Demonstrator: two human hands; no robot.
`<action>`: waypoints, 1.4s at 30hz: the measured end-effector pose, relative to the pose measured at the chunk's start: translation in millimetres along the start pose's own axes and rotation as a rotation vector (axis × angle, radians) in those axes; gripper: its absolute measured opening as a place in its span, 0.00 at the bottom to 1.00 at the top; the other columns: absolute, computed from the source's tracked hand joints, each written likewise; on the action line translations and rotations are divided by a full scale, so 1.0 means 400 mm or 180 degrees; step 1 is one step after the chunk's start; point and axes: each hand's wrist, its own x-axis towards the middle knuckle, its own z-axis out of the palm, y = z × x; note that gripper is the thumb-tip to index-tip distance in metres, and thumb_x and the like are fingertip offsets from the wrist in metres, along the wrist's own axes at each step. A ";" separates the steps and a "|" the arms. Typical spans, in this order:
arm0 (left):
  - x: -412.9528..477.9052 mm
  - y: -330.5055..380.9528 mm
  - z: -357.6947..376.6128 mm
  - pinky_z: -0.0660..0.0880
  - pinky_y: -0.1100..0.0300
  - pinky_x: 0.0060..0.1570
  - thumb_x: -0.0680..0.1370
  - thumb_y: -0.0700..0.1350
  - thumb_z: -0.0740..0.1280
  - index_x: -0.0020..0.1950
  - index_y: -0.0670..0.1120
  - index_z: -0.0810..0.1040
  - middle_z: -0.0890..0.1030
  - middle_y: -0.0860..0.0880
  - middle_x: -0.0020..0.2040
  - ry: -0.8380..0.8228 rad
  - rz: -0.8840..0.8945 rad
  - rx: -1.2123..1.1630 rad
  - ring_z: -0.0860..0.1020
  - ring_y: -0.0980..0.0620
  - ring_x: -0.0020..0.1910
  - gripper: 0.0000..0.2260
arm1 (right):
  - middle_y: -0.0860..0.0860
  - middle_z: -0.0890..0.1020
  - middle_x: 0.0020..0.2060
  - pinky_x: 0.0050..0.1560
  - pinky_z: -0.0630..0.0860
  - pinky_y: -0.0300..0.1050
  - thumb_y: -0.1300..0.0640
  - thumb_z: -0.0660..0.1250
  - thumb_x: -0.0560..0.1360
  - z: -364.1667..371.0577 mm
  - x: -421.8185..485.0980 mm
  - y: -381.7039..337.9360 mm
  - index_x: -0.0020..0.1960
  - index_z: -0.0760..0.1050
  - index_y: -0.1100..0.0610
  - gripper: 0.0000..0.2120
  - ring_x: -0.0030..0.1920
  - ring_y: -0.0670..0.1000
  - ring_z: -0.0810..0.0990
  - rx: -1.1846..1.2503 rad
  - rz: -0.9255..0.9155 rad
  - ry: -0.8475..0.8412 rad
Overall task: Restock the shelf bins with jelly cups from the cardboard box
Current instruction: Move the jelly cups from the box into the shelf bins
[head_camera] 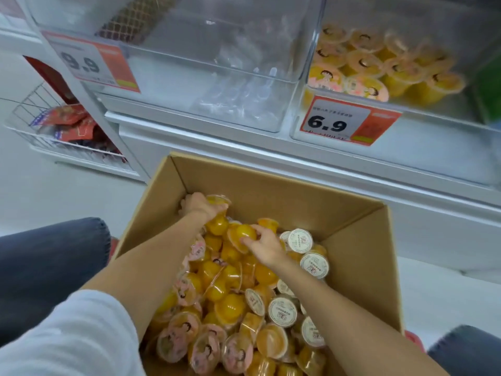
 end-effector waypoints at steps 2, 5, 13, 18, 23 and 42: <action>-0.008 -0.021 -0.003 0.78 0.50 0.52 0.60 0.67 0.74 0.43 0.47 0.83 0.83 0.46 0.47 0.0076 0.0188 -0.0062 0.79 0.44 0.49 0.26 | 0.50 0.79 0.58 0.61 0.75 0.53 0.43 0.63 0.73 -0.053 0.005 0.004 0.62 0.76 0.51 0.21 0.59 0.53 0.77 0.0544 0.0405 0.0163; -0.062 -0.038 -0.016 0.79 0.53 0.51 0.63 0.57 0.78 0.46 0.49 0.84 0.84 0.50 0.45 0.0292 0.0444 -0.0408 0.81 0.47 0.48 0.17 | 0.58 0.80 0.54 0.62 0.75 0.56 0.47 0.54 0.78 -0.124 -0.019 -0.019 0.56 0.74 0.53 0.15 0.53 0.56 0.79 0.1615 0.0812 0.0208; -0.343 0.126 -0.113 0.82 0.51 0.44 0.68 0.36 0.77 0.60 0.42 0.70 0.77 0.44 0.54 -0.0976 0.0886 -0.1818 0.81 0.46 0.52 0.25 | 0.59 0.80 0.43 0.38 0.73 0.43 0.55 0.53 0.77 -0.275 -0.152 -0.113 0.53 0.75 0.62 0.16 0.40 0.54 0.77 0.3597 0.0688 -0.0064; -0.494 0.279 -0.185 0.81 0.50 0.48 0.68 0.38 0.76 0.66 0.43 0.71 0.77 0.45 0.59 -0.1037 0.1439 -0.1496 0.80 0.46 0.53 0.28 | 0.54 0.80 0.37 0.21 0.64 0.36 0.48 0.50 0.82 -0.411 -0.286 -0.184 0.52 0.76 0.57 0.18 0.30 0.48 0.73 0.3278 -0.0107 -0.0106; -0.617 0.427 -0.257 0.75 0.59 0.52 0.68 0.47 0.75 0.66 0.48 0.74 0.77 0.51 0.59 -0.0231 0.2566 -0.0478 0.76 0.53 0.53 0.27 | 0.53 0.76 0.34 0.25 0.63 0.38 0.45 0.58 0.79 -0.562 -0.424 -0.269 0.45 0.75 0.57 0.17 0.31 0.49 0.69 0.3240 -0.0824 -0.0215; -0.424 0.870 -0.183 0.53 0.40 0.72 0.71 0.68 0.66 0.78 0.54 0.55 0.60 0.45 0.77 0.0161 0.2779 0.1892 0.57 0.39 0.75 0.41 | 0.55 0.77 0.39 0.32 0.70 0.40 0.62 0.66 0.78 -0.949 -0.164 -0.314 0.44 0.75 0.64 0.06 0.33 0.49 0.72 0.0048 0.0485 0.1210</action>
